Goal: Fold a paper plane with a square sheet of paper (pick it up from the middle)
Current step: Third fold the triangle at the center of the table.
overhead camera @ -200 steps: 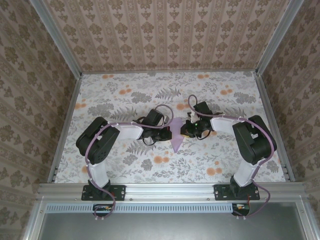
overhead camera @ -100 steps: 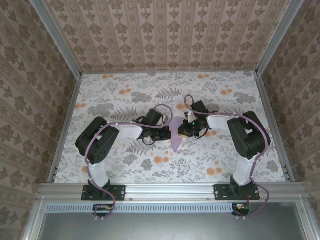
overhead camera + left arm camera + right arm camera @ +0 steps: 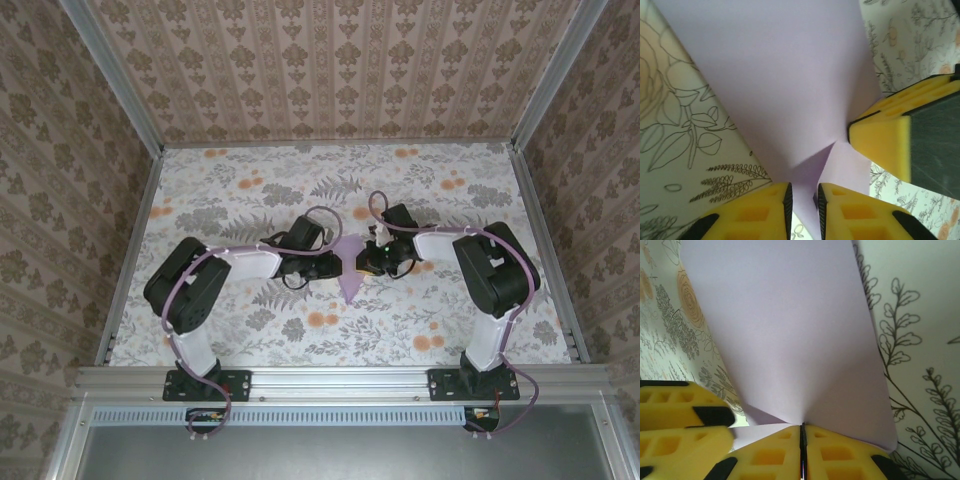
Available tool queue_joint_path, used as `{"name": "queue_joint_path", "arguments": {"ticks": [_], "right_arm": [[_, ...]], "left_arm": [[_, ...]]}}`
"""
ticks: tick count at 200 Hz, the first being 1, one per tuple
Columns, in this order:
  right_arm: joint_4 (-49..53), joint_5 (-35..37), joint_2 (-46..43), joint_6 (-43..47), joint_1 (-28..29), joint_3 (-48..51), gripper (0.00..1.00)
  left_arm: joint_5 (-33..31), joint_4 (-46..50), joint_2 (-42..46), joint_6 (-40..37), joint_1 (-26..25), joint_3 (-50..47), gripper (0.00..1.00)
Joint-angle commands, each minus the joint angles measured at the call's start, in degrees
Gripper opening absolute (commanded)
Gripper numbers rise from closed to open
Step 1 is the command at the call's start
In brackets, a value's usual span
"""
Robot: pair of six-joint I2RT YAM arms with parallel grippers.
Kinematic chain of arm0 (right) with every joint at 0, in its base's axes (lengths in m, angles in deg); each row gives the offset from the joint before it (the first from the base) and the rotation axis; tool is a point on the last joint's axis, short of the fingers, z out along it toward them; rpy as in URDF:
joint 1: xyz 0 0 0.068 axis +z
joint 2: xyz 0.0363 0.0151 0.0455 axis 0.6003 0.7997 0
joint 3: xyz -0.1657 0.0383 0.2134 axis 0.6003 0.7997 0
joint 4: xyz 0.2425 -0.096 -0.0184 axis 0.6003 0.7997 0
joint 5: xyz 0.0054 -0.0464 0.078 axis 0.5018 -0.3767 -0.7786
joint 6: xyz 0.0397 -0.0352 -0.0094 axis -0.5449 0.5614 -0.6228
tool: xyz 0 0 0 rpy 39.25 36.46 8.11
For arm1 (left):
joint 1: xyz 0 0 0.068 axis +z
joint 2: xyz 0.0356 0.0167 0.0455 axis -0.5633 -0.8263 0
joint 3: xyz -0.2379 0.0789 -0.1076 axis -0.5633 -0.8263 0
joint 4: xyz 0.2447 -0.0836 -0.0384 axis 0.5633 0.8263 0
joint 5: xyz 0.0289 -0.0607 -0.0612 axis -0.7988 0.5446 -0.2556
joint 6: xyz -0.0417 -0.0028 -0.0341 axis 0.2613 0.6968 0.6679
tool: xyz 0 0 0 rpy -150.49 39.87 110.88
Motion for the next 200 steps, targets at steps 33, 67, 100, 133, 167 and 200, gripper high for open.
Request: {"name": "queue_joint_path", "arguments": {"ticks": [33,67,100,133,167,200], "right_arm": [[1.57,7.48,-1.87,-6.56,0.68,5.24,0.12],[2.0,7.95,-2.17,-7.12,0.72,5.33,0.12],[2.07,7.81,-1.82,-7.38,0.75,5.34,0.12],[2.18,7.81,-1.44,-7.66,0.74,5.16,0.12],[2.14,7.76,-0.89,-7.73,0.72,4.98,0.12],[2.14,7.73,-0.4,-7.73,0.8,4.98,0.12]], "left_arm": [[-7.94,1.69,7.75,5.93,-4.04,-2.76,0.3],[-9.24,-0.69,9.18,8.82,-7.25,-4.14,0.27],[-3.95,-6.8,5.89,12.34,-9.09,-5.1,0.21],[-2.82,-8.2,2.82,13.35,-10.85,-4.05,0.19],[-3.58,-8.38,1.31,14.29,-11.04,-4.86,0.17],[-2.89,-10.79,0.62,16.17,-11.6,-6.25,0.17]]}}
